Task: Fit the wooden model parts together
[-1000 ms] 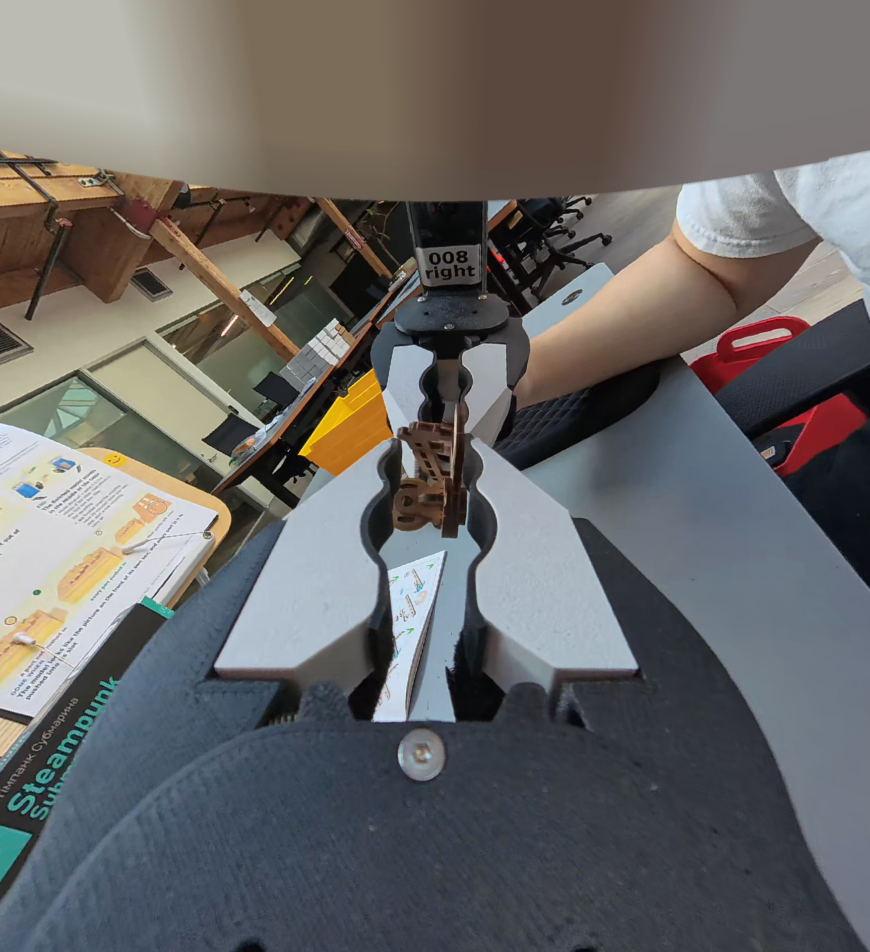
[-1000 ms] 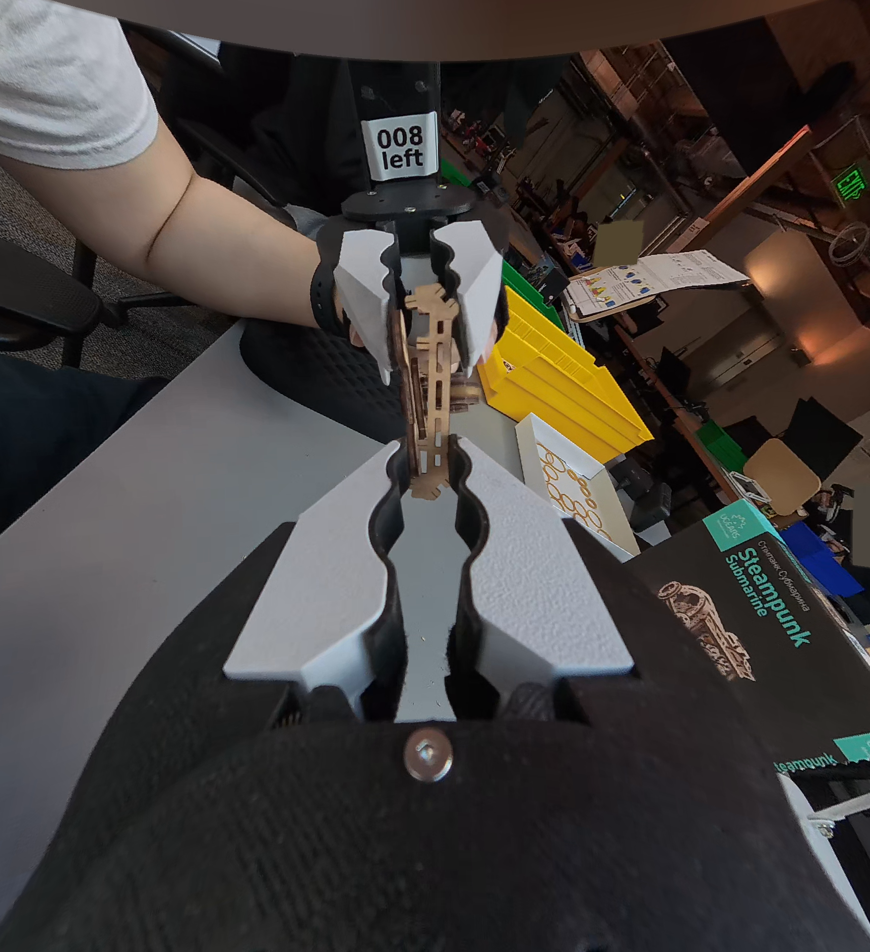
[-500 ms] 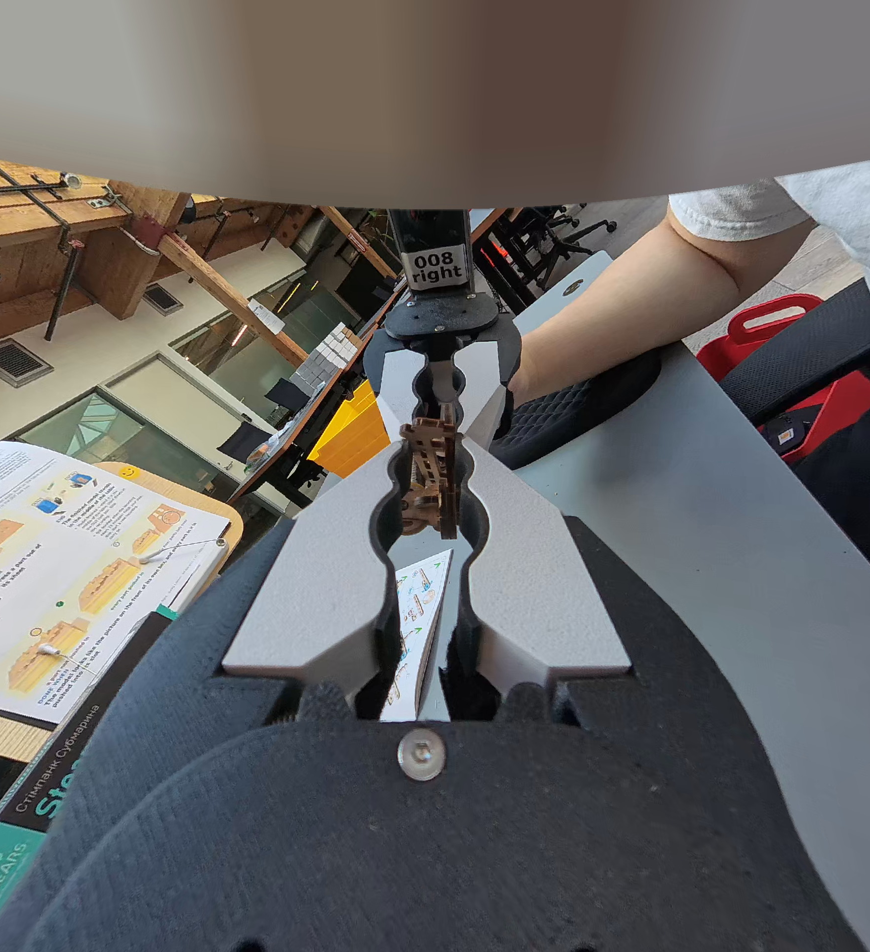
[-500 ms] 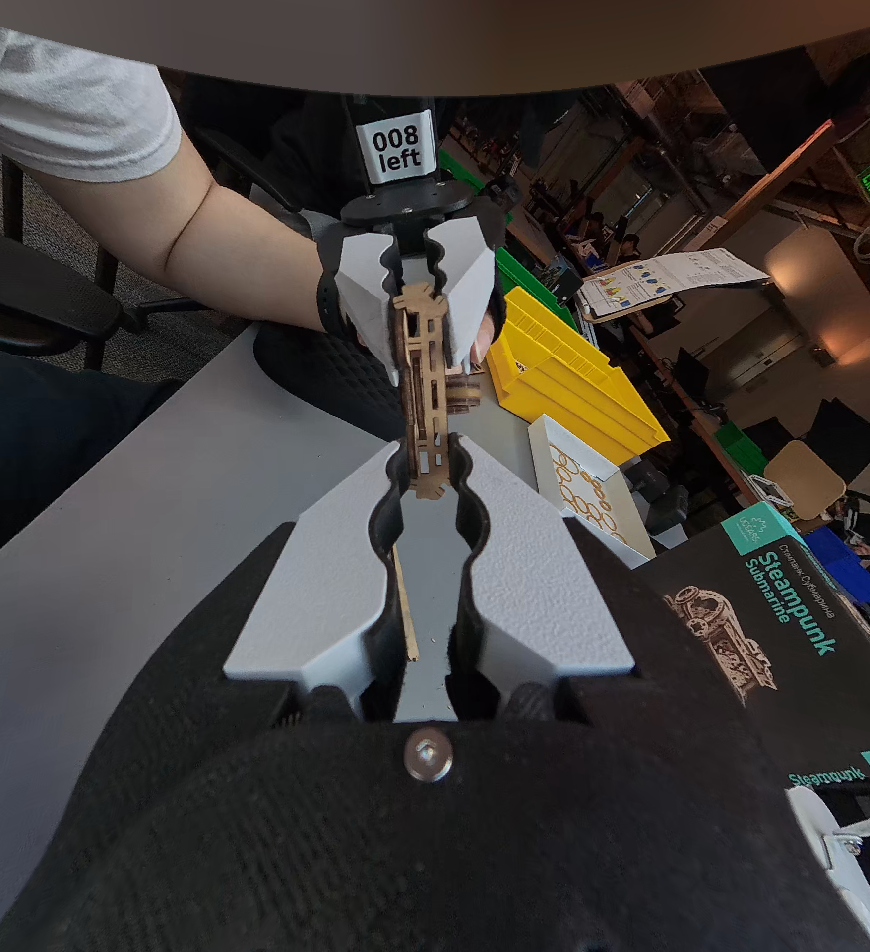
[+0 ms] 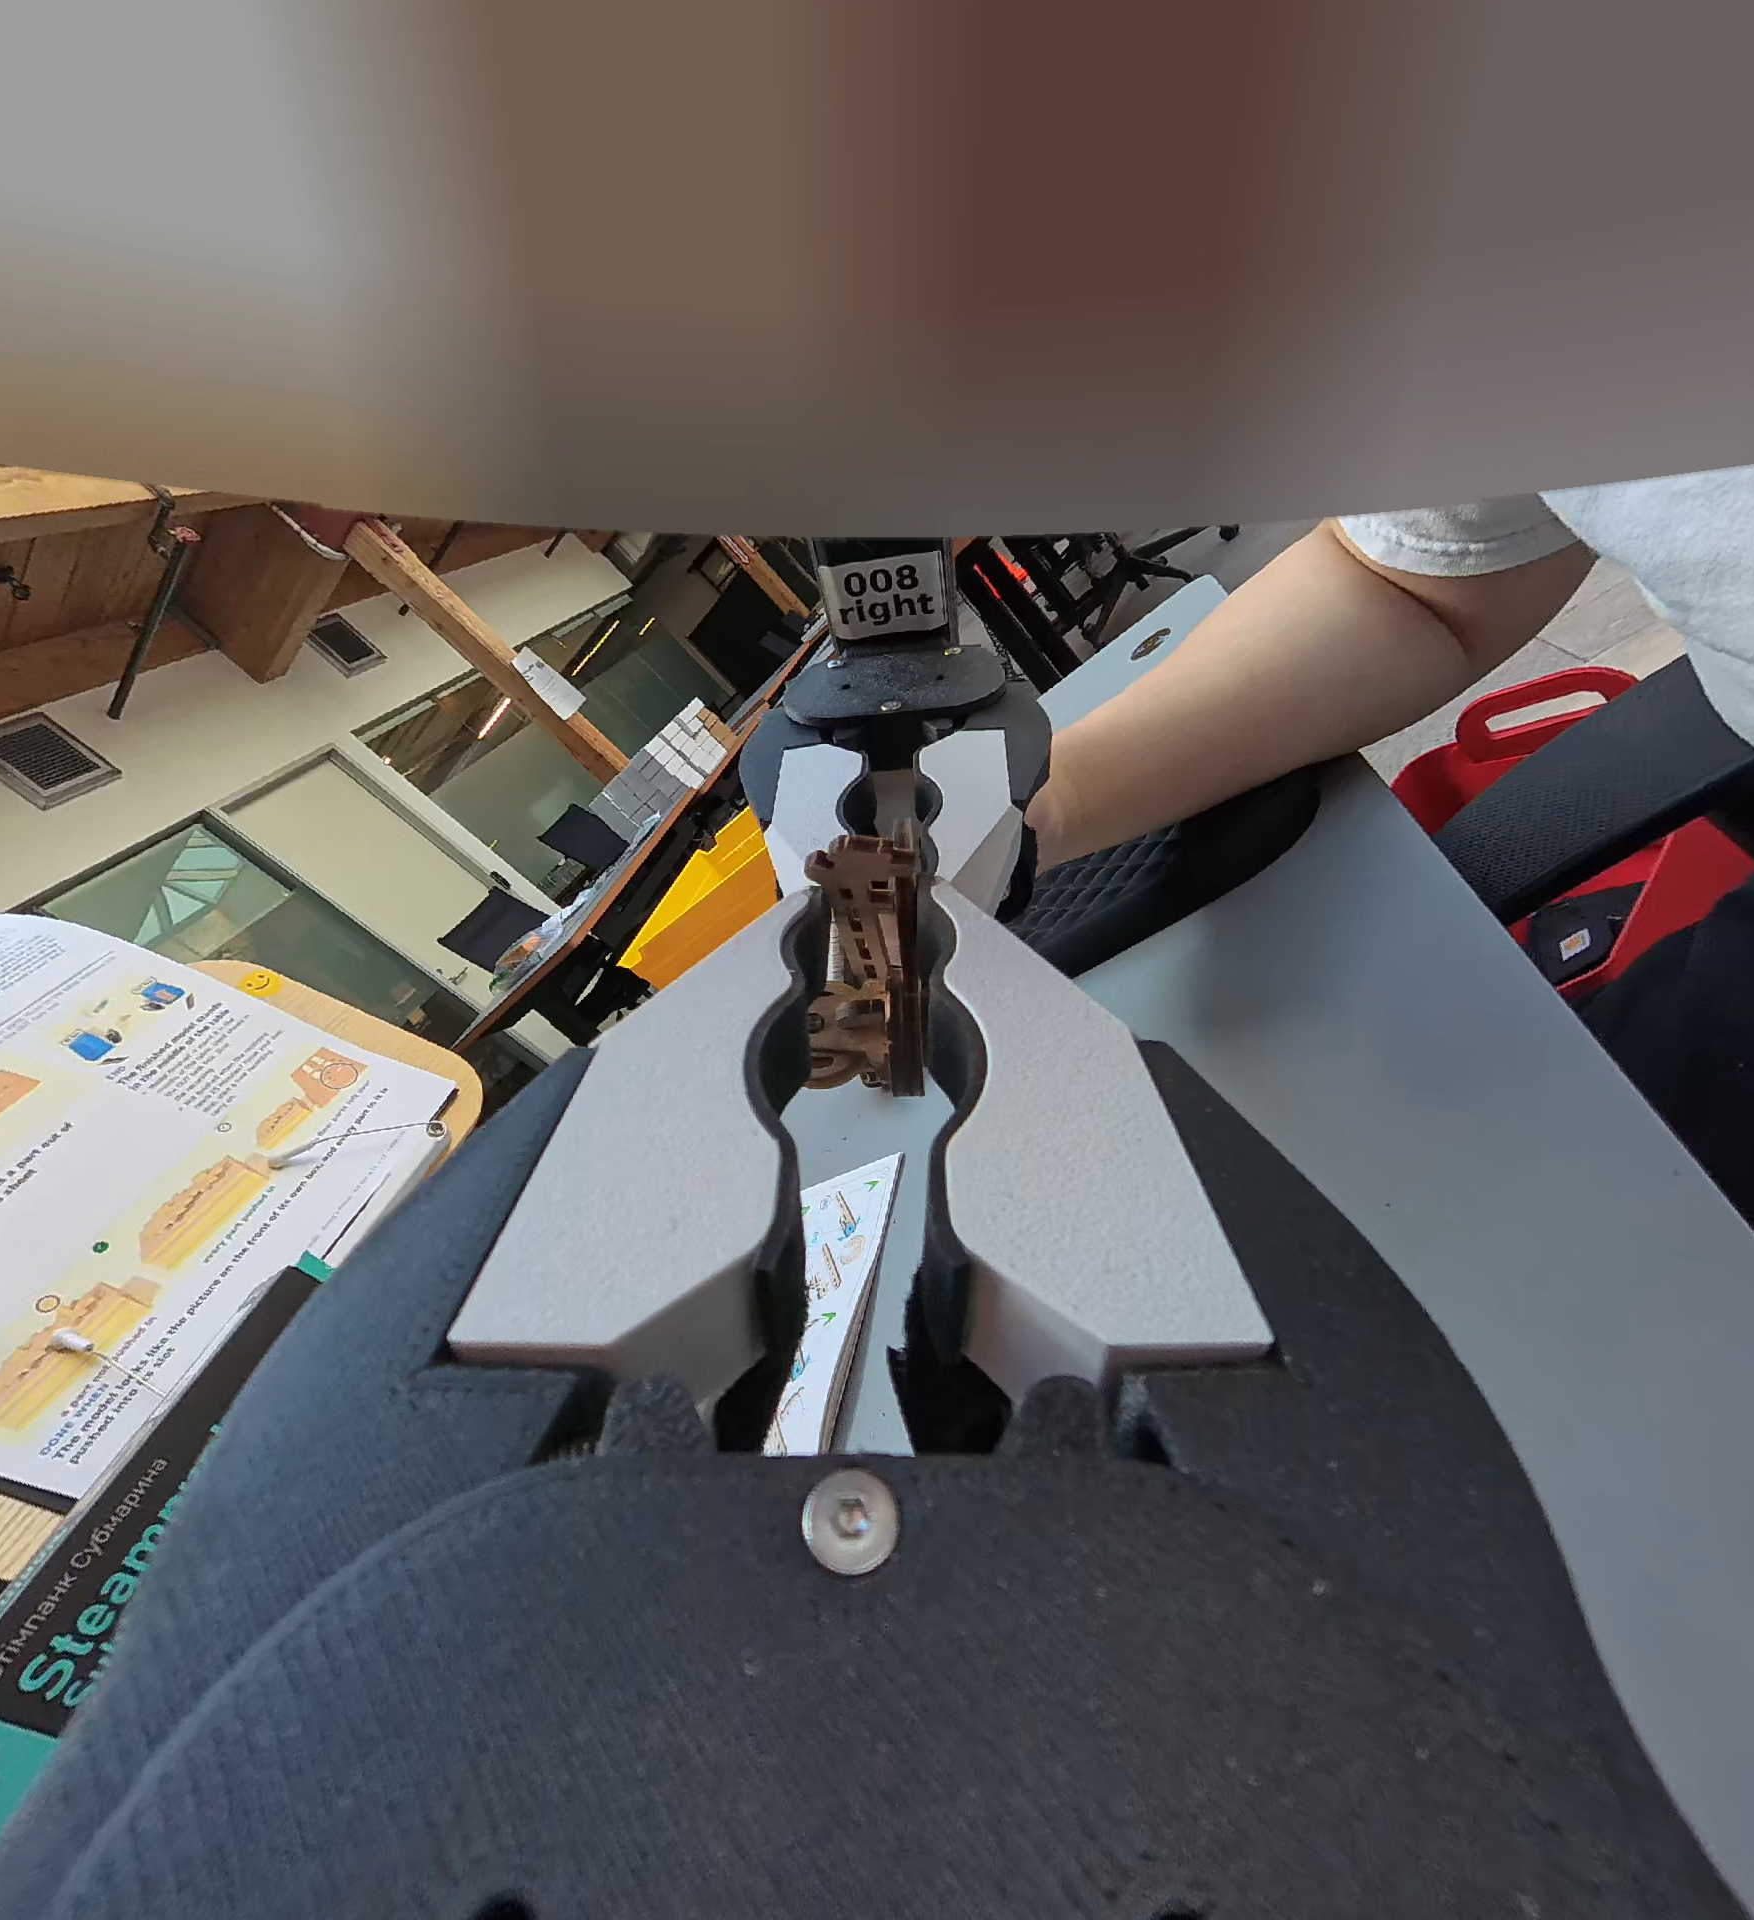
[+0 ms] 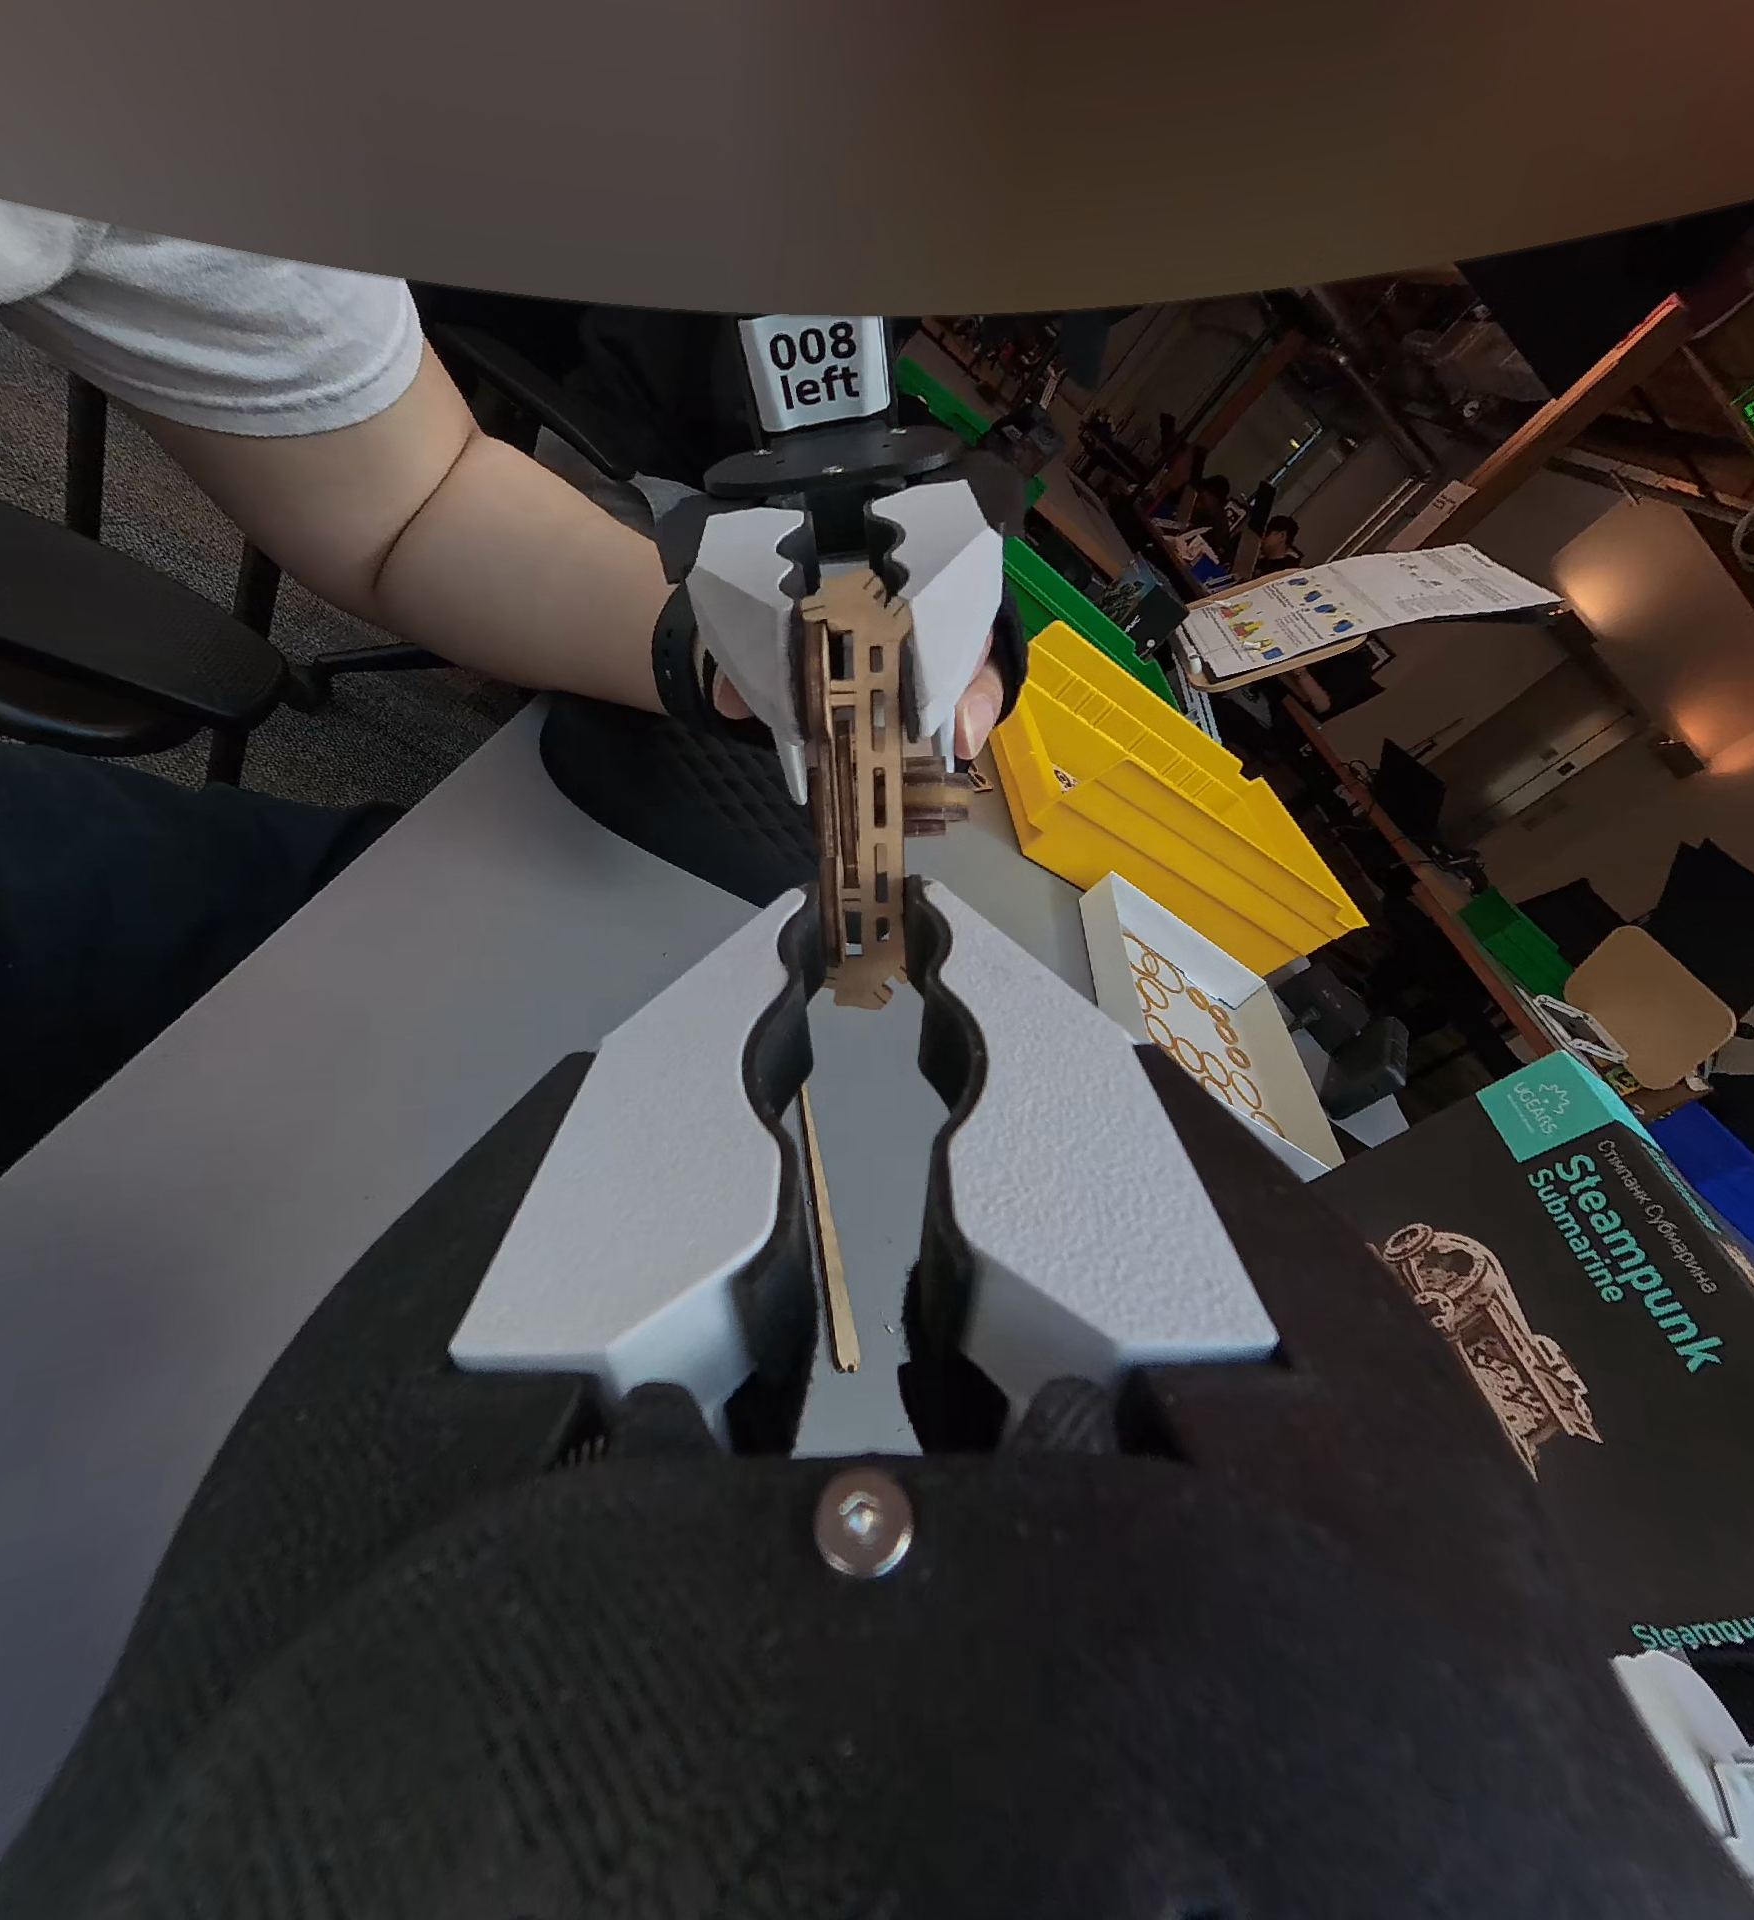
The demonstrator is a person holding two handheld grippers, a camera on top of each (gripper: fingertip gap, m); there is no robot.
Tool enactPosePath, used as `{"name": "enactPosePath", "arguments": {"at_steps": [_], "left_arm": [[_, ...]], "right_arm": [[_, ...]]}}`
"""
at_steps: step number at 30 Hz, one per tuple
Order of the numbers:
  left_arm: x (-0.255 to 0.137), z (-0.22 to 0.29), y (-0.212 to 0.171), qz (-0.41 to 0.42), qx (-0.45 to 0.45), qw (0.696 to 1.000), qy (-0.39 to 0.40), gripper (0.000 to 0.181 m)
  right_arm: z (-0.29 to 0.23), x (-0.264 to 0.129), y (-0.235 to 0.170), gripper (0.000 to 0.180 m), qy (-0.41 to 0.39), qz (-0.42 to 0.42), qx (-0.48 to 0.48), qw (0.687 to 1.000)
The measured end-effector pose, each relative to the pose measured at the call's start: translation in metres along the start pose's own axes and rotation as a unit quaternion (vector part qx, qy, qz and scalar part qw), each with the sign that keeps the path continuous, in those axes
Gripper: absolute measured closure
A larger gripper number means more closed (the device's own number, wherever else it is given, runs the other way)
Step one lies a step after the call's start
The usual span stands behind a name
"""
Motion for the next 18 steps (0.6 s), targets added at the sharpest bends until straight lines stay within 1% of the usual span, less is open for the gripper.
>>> {"name": "enactPosePath", "arguments": {"at_steps": [4,11,18], "left_arm": [[-0.0002,-0.0015,-0.0001,0.004,-0.012,1.000,0.000,0.167],[-0.0007,0.0014,0.0018,-0.004,-0.003,1.000,-0.001,0.168],[0.0009,-0.0004,0.0010,-0.015,-0.022,1.000,0.002,0.168]], "right_arm": [[0.0002,-0.0003,0.0002,0.166,0.001,0.000,0.004,1.000],[-0.0009,0.0001,0.0026,0.166,0.001,0.000,-0.005,1.000],[0.0000,-0.0003,0.0009,0.166,0.002,0.001,0.005,1.000]]}}
Point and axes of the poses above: each gripper's, where its closed fingertips meet, x out along the fingers, y out of its top, z = x × y across the jaws, the point moved 3 cm from there along -x, back along the fingers, and after that the axes turned 15 degrees about -x, right-handed, at the moved point
